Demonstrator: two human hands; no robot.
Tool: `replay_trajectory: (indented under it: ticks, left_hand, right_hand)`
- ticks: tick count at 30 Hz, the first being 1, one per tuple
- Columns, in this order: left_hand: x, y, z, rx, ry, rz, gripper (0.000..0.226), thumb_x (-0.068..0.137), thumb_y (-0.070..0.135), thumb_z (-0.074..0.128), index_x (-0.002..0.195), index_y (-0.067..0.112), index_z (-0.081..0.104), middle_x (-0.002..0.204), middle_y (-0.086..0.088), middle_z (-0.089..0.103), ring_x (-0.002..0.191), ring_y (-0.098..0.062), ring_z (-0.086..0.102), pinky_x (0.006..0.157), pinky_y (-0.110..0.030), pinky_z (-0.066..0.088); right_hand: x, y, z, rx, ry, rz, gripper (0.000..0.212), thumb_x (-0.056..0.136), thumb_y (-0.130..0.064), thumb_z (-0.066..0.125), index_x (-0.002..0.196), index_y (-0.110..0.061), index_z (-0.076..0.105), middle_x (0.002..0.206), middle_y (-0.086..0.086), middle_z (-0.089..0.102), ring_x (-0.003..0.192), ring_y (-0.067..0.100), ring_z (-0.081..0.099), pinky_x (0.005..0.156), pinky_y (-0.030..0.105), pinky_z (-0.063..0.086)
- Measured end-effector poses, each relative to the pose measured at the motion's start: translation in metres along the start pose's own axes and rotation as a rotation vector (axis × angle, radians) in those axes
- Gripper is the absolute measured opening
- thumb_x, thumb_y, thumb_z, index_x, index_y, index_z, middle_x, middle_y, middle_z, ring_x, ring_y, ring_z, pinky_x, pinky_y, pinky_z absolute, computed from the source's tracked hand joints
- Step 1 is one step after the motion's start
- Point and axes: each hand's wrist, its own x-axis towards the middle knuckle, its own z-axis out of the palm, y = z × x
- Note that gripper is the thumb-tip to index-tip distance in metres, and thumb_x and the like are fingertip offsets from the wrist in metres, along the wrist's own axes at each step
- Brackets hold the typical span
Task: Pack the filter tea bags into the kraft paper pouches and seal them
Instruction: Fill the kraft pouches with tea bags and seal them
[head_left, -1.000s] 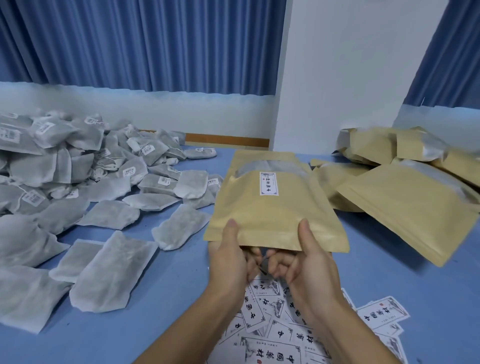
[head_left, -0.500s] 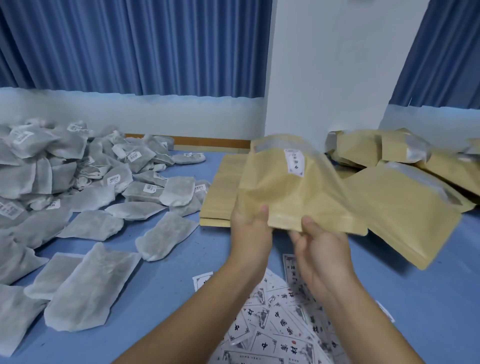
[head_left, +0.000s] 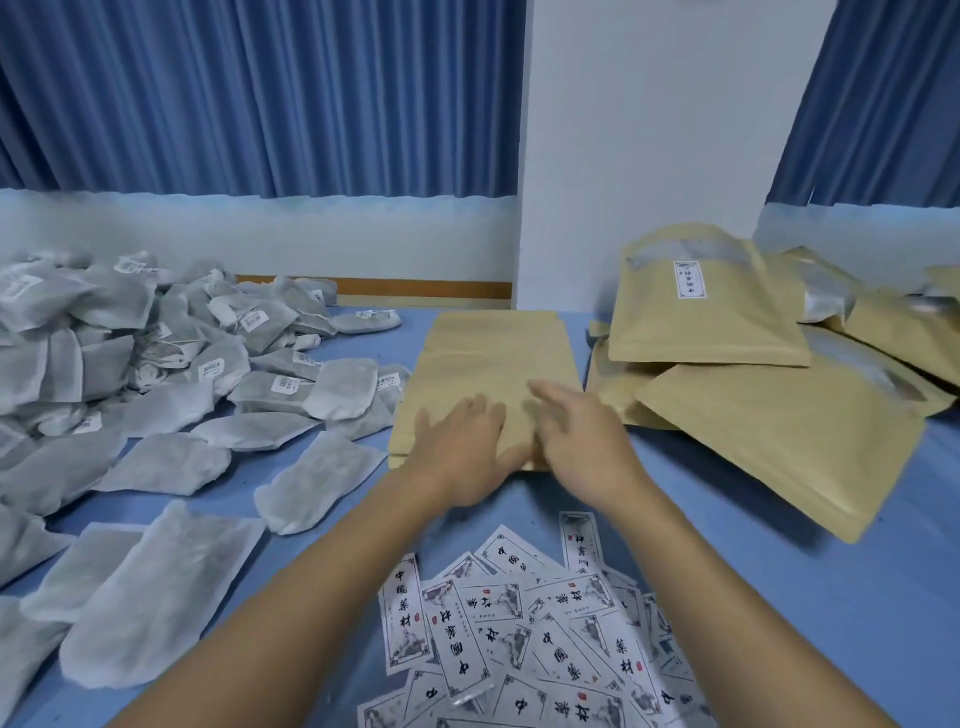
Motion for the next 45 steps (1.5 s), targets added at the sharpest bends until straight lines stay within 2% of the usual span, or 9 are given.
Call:
replay_trajectory:
  ticks: [4,9,12,17,21,30,35,41,45]
  left_hand:
    - [-0.012,-0.039,-0.003,0.243,0.047,0.269,0.049,0.098,0.061,0.043,0.130,0.026,0.049,0.139,0.011,0.050,0.129,-0.014,0.048,0.111,-0.050,0.025]
    - [-0.014,-0.049,-0.009,0.463,0.113,0.415,0.039,0.108,0.045,0.031,0.128,0.018,0.051,0.142,0.002,0.054,0.123,-0.021,0.054,0.114,-0.039,0.026]
    - [-0.016,-0.046,-0.009,0.509,0.235,0.567,0.010,0.093,0.012,0.062,0.102,0.007,0.063,0.098,-0.008,0.068,0.083,-0.027,0.066,0.082,-0.034,0.050]
    - [-0.014,-0.048,-0.022,0.429,0.079,0.473,0.025,0.106,0.026,0.040,0.126,0.013,0.046,0.118,-0.004,0.061,0.101,-0.029,0.065,0.078,-0.040,0.049]
    - [-0.016,-0.056,-0.032,0.266,0.060,0.447,0.025,0.106,0.035,0.037,0.109,0.015,0.052,0.102,-0.007,0.067,0.090,-0.033,0.064,0.076,-0.040,0.045]
    - [-0.017,-0.061,-0.038,0.120,0.031,0.357,0.017,0.102,0.025,0.049,0.100,0.015,0.063,0.094,-0.008,0.069,0.089,-0.030,0.063,0.079,-0.043,0.048]
    - [-0.029,-0.062,-0.029,0.269,0.445,0.556,0.022,0.074,-0.001,0.071,0.087,0.015,0.064,0.085,0.002,0.066,0.079,-0.022,0.064,0.093,-0.037,0.048]
    - [-0.047,-0.048,-0.008,0.001,0.877,0.428,0.014,0.095,0.020,0.068,0.093,0.006,0.069,0.103,-0.008,0.067,0.095,-0.029,0.062,0.082,-0.039,0.048]
    - [-0.057,-0.039,0.012,0.133,0.780,0.517,0.011,0.094,0.011,0.068,0.100,0.004,0.073,0.096,-0.010,0.068,0.084,-0.031,0.062,0.072,-0.041,0.051]
  right_hand:
    - [-0.009,-0.003,0.018,-0.529,-0.310,-0.146,0.028,0.095,-0.020,0.047,0.122,-0.016,0.054,0.143,0.000,0.049,0.126,0.033,0.046,0.096,0.032,0.035]
    - [-0.002,-0.009,0.022,-0.614,-0.349,-0.201,0.061,0.087,-0.051,0.067,0.134,-0.016,0.049,0.156,0.000,0.036,0.130,0.027,0.045,0.102,0.034,0.037]
    - [0.000,-0.009,0.025,-0.619,-0.364,-0.216,0.069,0.084,-0.051,0.071,0.138,-0.016,0.047,0.160,0.000,0.031,0.136,0.026,0.043,0.105,0.034,0.040]
    - [0.002,-0.016,0.018,-0.564,-0.355,-0.244,0.053,0.086,-0.061,0.063,0.122,-0.022,0.057,0.136,0.001,0.056,0.117,0.027,0.056,0.092,0.041,0.049]
    - [0.005,-0.016,0.010,-0.533,-0.342,-0.273,0.029,0.095,-0.054,0.053,0.091,-0.025,0.055,0.096,0.003,0.065,0.093,0.030,0.057,0.070,0.038,0.046]
    - [0.008,-0.022,0.005,-0.526,-0.407,-0.236,0.035,0.097,-0.058,0.048,0.080,-0.028,0.056,0.087,-0.002,0.063,0.087,0.028,0.056,0.068,0.038,0.047]
    - [0.009,-0.032,-0.005,-0.573,-0.331,-0.296,0.031,0.100,-0.046,0.048,0.088,-0.024,0.066,0.080,0.001,0.063,0.085,0.028,0.055,0.070,0.039,0.051]
    - [0.005,-0.036,0.007,-0.741,-0.182,-0.314,0.018,0.091,-0.018,0.050,0.092,-0.023,0.067,0.077,0.005,0.057,0.079,0.036,0.058,0.058,0.034,0.035]
    - [0.007,-0.034,0.009,-0.699,-0.096,-0.333,0.015,0.094,-0.023,0.051,0.087,-0.023,0.064,0.078,0.003,0.063,0.079,0.034,0.059,0.056,0.034,0.033]
